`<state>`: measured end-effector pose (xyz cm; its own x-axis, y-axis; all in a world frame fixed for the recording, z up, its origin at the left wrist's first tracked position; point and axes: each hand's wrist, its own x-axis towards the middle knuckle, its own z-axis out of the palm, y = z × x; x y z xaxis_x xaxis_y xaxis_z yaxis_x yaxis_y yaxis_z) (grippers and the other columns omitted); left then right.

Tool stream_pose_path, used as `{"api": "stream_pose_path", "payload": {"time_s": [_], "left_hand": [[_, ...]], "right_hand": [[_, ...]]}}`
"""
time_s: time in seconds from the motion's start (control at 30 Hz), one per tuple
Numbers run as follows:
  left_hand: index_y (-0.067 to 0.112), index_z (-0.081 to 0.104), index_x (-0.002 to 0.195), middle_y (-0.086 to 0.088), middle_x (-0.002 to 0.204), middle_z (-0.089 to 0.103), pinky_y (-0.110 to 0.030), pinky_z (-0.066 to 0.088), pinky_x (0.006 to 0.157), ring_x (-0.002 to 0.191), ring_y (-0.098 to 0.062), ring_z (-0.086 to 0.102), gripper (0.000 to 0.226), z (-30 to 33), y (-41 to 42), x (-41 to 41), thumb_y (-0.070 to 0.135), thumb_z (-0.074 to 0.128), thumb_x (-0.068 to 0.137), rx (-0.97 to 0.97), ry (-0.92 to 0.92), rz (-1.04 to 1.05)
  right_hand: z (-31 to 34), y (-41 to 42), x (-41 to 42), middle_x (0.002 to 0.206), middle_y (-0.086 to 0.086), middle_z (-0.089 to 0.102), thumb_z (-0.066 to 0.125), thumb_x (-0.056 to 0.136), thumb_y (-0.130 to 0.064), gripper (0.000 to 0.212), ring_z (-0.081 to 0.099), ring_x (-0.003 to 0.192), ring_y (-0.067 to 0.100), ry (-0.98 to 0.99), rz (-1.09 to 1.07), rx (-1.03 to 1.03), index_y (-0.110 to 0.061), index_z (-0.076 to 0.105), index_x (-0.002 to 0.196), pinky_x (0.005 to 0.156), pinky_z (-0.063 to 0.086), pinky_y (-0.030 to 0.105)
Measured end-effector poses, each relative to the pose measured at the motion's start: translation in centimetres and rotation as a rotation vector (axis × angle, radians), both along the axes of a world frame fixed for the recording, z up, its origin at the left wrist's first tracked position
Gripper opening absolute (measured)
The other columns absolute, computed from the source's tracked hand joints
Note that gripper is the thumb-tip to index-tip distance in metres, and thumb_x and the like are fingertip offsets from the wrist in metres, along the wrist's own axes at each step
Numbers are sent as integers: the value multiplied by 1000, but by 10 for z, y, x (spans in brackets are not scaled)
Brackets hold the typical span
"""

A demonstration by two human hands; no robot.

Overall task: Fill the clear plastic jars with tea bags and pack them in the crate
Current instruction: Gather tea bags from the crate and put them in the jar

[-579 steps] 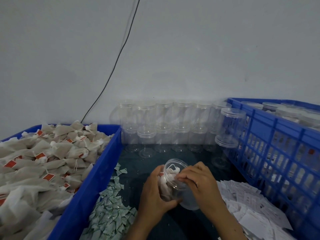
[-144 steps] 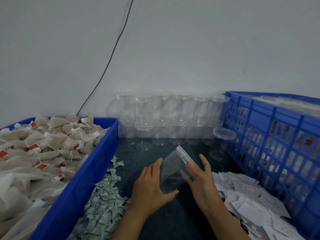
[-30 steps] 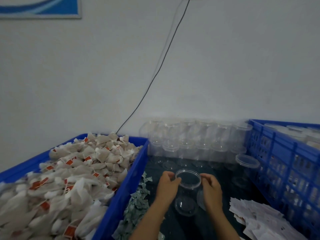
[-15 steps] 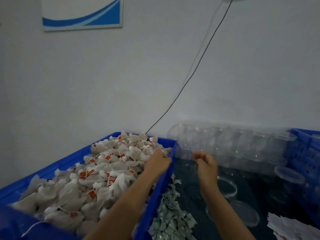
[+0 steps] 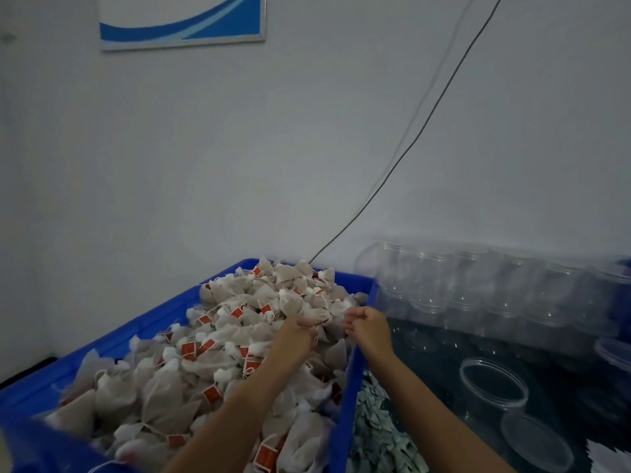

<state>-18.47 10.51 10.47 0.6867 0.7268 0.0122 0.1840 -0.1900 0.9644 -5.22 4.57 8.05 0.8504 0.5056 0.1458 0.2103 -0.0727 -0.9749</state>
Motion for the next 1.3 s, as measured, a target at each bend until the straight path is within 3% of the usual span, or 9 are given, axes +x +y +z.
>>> {"api": "stream_pose_path", "payload": {"time_s": [0.2,0.4,0.57,0.7,0.83,1.0,1.1,1.17,1.3], "left_hand": [[7,52,93,-5,82,58,-22,51,62,72,-14,57,14,-1,8,3,-2,43,97,-233,-157,84],[14,50,90,-8,91,61,-30,54,75,83,-18,61,21,-3,10,3,-5,43,95,-280,-168,109],[11,53,93,-11,90,61,-35,56,79,81,-20,61,19,-4,14,2,-6,45,94,-320,-210,163],[13,53,67,-10,71,60,-36,52,74,72,-22,59,36,-3,16,-3,-10,41,92,-290,-233,161],[3,62,94,-24,101,67,-41,56,83,88,-29,65,17,-3,18,-2,7,46,99,-409,-278,103],[5,56,119,-16,109,66,-33,59,77,94,-27,69,23,-4,16,-4,12,53,98,-391,-315,31],[3,59,115,-12,98,68,-30,59,72,82,-22,69,21,-8,17,-4,6,57,94,-308,-259,103],[5,63,111,-11,93,70,-26,56,64,74,-18,68,19,-10,19,-4,9,61,92,-256,-244,157],[12,60,95,-7,82,68,-15,47,45,56,-10,61,8,-16,20,-4,9,65,89,-30,-146,243]], "right_hand": [[-2,32,9,73,-3,52,48,95,-19,23,53,73,14,-658,252,-797,-18,52,73,71,47,29],[-9,48,1,118,6,62,56,93,-19,24,58,109,24,-964,262,-1324,-13,59,116,91,43,34],[-6,47,6,101,6,61,52,94,-22,19,59,97,21,-815,178,-1004,-12,61,107,81,42,30],[0,35,14,91,4,62,64,89,-16,13,62,87,20,-423,254,-419,-8,63,99,80,54,32],[13,22,8,99,4,71,70,85,-22,11,69,88,18,-51,427,-37,-19,66,95,73,58,26],[15,27,6,103,14,72,60,91,-36,33,70,96,30,143,571,-54,-7,68,105,85,57,41],[14,36,7,88,8,69,47,100,-33,32,68,75,18,148,406,-43,-7,66,96,62,56,28],[9,42,11,78,5,62,45,100,-20,27,60,64,13,61,263,-13,-7,62,86,53,49,21],[-4,55,28,95,-3,56,49,97,-9,12,54,84,7,-347,25,-169,-18,56,93,67,41,12]]}}
